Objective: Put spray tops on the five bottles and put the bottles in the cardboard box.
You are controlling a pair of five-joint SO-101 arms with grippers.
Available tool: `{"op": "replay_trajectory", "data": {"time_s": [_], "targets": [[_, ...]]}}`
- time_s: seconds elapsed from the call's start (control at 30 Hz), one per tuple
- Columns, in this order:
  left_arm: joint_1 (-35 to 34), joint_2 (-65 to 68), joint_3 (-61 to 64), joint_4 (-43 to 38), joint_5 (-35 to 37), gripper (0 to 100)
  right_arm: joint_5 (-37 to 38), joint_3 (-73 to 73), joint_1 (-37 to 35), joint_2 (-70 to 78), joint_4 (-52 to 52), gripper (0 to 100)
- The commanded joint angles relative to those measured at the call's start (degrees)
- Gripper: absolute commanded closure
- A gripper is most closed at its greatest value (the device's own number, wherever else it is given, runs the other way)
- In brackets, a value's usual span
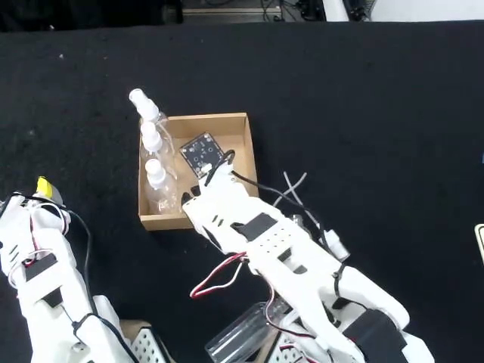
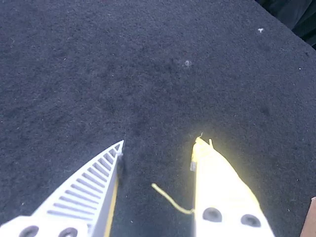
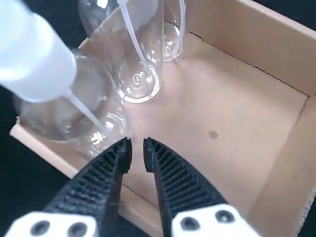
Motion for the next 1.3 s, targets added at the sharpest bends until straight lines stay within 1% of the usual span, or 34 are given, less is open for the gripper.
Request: {"op": "replay_trajectory", "data": {"time_s": [0.0,0.63,0.8,1.07,1.27], "targets": [[-0.1,-1.0,-1.1,-1.2,0.0,80,0.2,-3.7,-0.5,0.4,-0.2,98.8],[-0.1,-1.0,-1.1,-1.2,0.0,80,0.2,-3.6,-1.8,0.4,-0.2,98.8],[-0.1,-1.0,-1.1,-1.2,0.0,80,0.2,-3.5,-3.7,0.4,-0.2,98.8],[-0.1,-1.0,-1.1,-1.2,0.0,80,0.2,-3.6,-3.7,0.4,-0.4,98.8],[-0.1,-1.0,-1.1,-1.2,0.0,80,0.2,0.7,-3.8,0.2,-9.7,98.8]]}}
